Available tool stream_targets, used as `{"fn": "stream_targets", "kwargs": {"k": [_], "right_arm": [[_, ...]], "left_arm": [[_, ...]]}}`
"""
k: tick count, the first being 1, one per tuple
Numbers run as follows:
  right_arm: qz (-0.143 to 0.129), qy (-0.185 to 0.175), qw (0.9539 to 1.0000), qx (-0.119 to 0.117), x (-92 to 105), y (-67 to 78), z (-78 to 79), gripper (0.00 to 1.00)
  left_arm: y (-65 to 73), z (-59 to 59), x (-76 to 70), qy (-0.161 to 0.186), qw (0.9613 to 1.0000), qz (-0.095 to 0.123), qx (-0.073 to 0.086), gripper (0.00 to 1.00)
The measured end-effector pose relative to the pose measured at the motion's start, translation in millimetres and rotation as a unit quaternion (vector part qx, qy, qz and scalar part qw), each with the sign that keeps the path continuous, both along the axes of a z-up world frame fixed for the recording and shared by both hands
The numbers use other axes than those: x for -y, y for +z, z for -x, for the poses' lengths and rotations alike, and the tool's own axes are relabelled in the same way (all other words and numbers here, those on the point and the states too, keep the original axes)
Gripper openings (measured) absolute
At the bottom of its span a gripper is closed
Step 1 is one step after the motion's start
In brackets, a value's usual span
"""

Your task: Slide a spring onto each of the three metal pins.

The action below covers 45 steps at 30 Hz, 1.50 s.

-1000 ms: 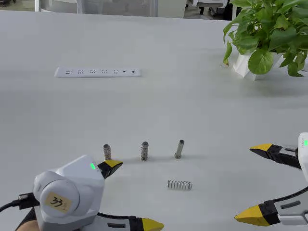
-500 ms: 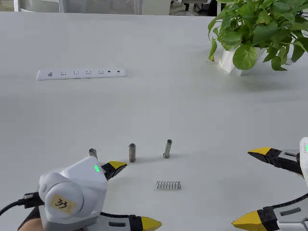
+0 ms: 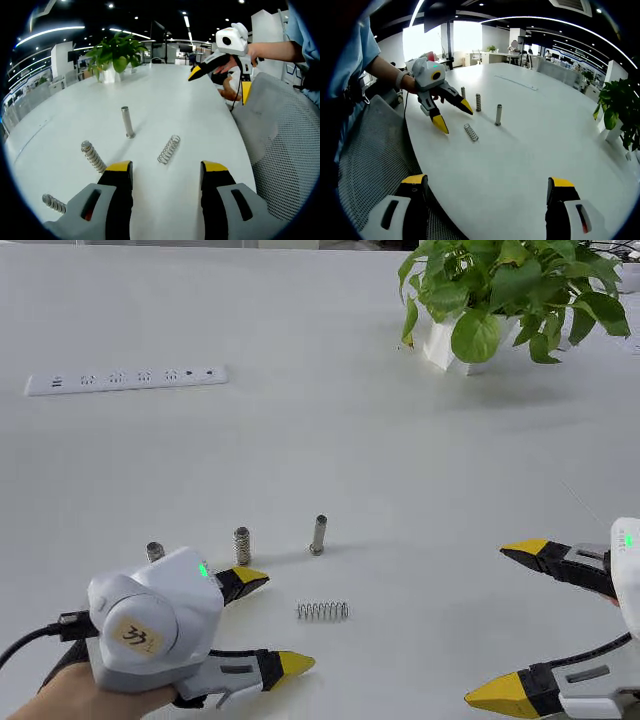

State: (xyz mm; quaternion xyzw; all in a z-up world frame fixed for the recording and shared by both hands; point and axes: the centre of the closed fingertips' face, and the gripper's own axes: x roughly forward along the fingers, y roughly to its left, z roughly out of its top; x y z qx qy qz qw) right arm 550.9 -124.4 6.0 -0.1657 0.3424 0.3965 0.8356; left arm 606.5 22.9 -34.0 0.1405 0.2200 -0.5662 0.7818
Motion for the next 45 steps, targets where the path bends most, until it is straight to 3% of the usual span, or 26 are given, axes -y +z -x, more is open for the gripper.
{"fn": "stream_targets", "kwargs": {"k": [7, 18, 35, 41, 45], "right_arm": [[-0.003, -0.009, 0.9999, -0.003, 2.7, -1.6, 1.1, 0.99], [-0.011, -0.016, 0.9998, -0.007, 0.3, -5.1, 1.8, 0.99], [-0.017, -0.015, 0.9997, -0.007, -8.4, -6.5, 1.1, 0.99], [-0.016, -0.013, 0.9998, -0.008, -9.7, -7.4, 2.9, 0.99], [-0.015, -0.012, 0.9998, -0.010, -10.5, -7.6, 4.1, 0.98]], "left_arm": [[-7.8, -5.8, 7.8, -0.010, 0.9999, -0.008, 0.010, 0.40], [-12.5, -12.8, 15.2, -0.017, 0.9997, -0.009, 0.013, 0.25], [-14.1, -10.8, 17.2, -0.032, 0.9993, -0.009, 0.018, 0.11], [-13.8, -8.4, 17.6, -0.052, 0.9978, -0.031, 0.028, 0.07], [-13.9, -8.9, 17.9, -0.056, 0.9973, -0.043, 0.021, 0.07]]}}
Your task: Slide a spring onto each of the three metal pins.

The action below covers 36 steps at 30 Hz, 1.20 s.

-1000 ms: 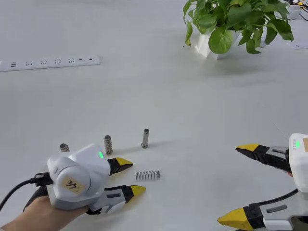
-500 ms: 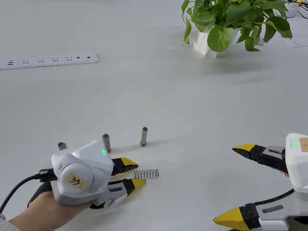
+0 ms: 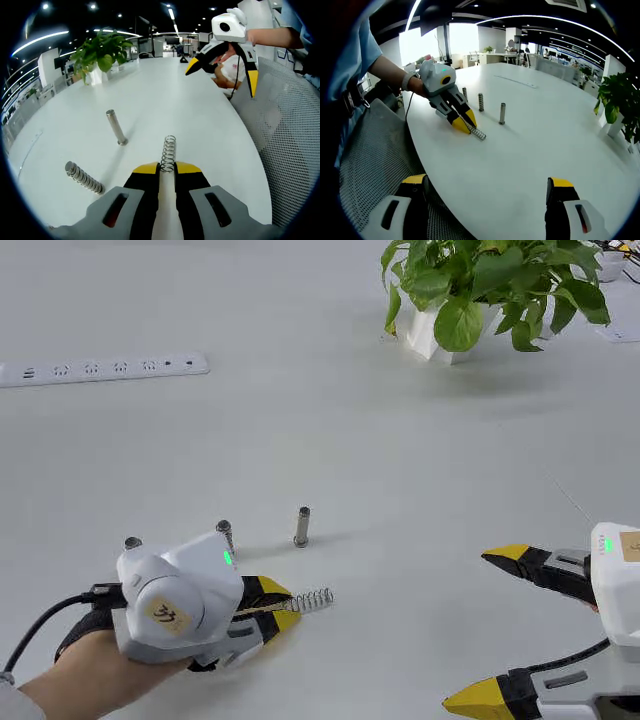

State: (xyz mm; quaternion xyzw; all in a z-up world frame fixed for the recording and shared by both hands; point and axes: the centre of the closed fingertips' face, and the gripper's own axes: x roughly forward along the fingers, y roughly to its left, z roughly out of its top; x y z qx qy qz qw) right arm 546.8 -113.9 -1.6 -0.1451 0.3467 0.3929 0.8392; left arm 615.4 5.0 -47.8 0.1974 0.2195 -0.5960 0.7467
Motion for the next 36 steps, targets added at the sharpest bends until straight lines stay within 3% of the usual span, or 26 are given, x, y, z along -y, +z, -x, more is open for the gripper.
{"fn": "stream_targets", "kwargs": {"k": [13, 18, 28, 36], "right_arm": [[0.000, 0.006, 1.0000, -0.002, -4.8, 0.2, 1.6, 0.97], [0.000, 0.008, 1.0000, -0.003, -5.4, 0.1, 2.1, 0.97], [0.000, 0.010, 0.9999, -0.005, -6.1, -1.2, 3.5, 0.96], [-0.005, 0.011, 0.9999, -0.004, -10.1, 0.2, 2.5, 0.96]], "left_arm": [[-2.0, 0.4, 2.4, -0.014, 0.9964, -0.081, -0.018, 0.07], [-2.4, 0.9, 2.3, -0.013, 0.9949, -0.098, -0.023, 0.07], [-2.7, 1.4, 1.5, -0.013, 0.9941, -0.105, -0.025, 0.07], [-2.1, 1.1, -0.9, 0.006, 0.9959, -0.086, -0.029, 0.06]]}}
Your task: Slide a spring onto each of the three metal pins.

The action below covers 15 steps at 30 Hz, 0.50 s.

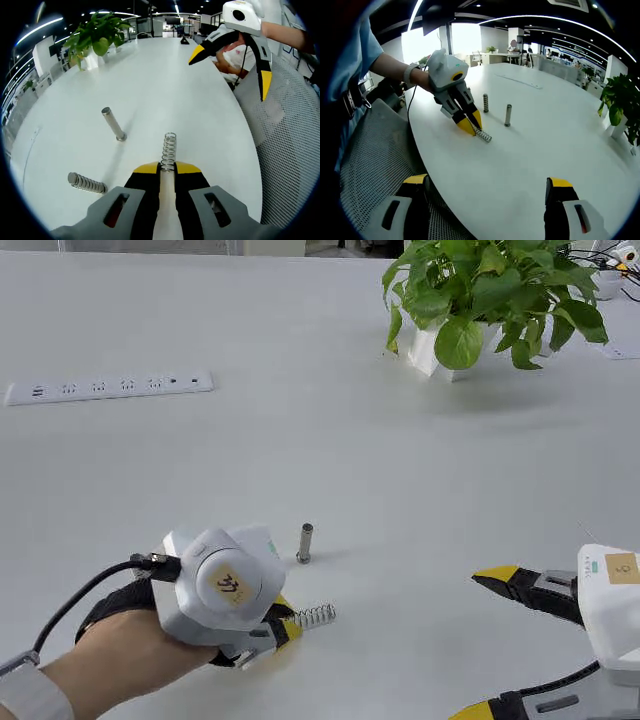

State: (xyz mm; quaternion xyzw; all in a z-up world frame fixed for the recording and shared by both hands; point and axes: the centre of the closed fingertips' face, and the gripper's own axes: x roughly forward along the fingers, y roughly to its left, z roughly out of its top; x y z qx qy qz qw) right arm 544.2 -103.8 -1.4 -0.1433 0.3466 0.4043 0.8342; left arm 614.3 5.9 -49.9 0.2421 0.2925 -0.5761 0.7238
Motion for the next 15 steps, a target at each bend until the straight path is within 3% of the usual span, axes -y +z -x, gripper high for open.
{"fn": "stream_targets", "kwargs": {"k": [15], "right_arm": [[-0.005, 0.010, 0.9999, 0.001, -9.9, 2.2, -2.0, 0.95]], "left_arm": [[5.3, 9.5, -13.7, 0.053, 0.9970, 0.053, -0.019, 0.06]]}}
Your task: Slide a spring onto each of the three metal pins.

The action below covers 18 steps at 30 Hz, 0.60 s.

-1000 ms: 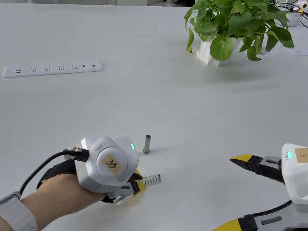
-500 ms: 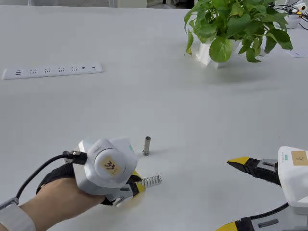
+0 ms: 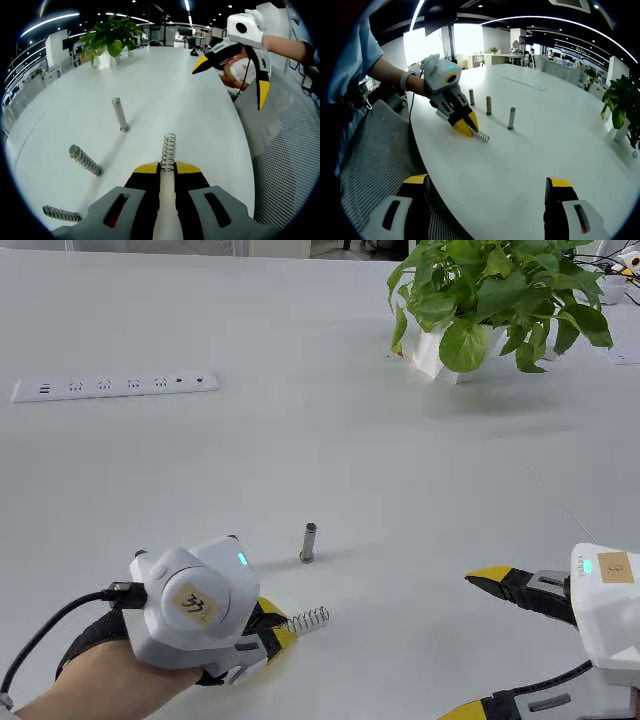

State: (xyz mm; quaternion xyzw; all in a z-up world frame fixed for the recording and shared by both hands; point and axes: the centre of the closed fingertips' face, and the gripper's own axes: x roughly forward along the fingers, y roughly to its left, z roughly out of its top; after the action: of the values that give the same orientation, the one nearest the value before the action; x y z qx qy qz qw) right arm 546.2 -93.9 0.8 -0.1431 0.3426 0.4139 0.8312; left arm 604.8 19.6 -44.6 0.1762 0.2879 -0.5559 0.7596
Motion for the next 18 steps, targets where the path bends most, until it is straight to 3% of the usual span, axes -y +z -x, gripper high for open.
{"fn": "stream_targets", "kwargs": {"k": [4, 9, 13, 18], "right_arm": [[-0.005, 0.006, 1.0000, 0.000, -6.7, 1.8, -1.6, 0.95], [-0.023, 0.018, 0.9996, 0.000, -20.7, 6.6, -6.4, 0.94], [-0.037, 0.038, 0.9986, 0.003, -36.6, 13.0, -11.6, 0.93], [-0.035, 0.076, 0.9965, 0.007, -57.4, 16.5, -13.7, 0.93]], "left_arm": [[3.4, 3.2, -4.4, 0.010, 0.9999, 0.008, 0.000, 0.06], [15.2, 10.8, -9.0, 0.021, 0.9992, 0.033, 0.007, 0.06], [25.8, 17.1, -13.9, 0.028, 0.9982, 0.053, 0.011, 0.06], [32.7, 26.3, -22.1, 0.028, 0.9973, 0.066, 0.018, 0.06]]}}
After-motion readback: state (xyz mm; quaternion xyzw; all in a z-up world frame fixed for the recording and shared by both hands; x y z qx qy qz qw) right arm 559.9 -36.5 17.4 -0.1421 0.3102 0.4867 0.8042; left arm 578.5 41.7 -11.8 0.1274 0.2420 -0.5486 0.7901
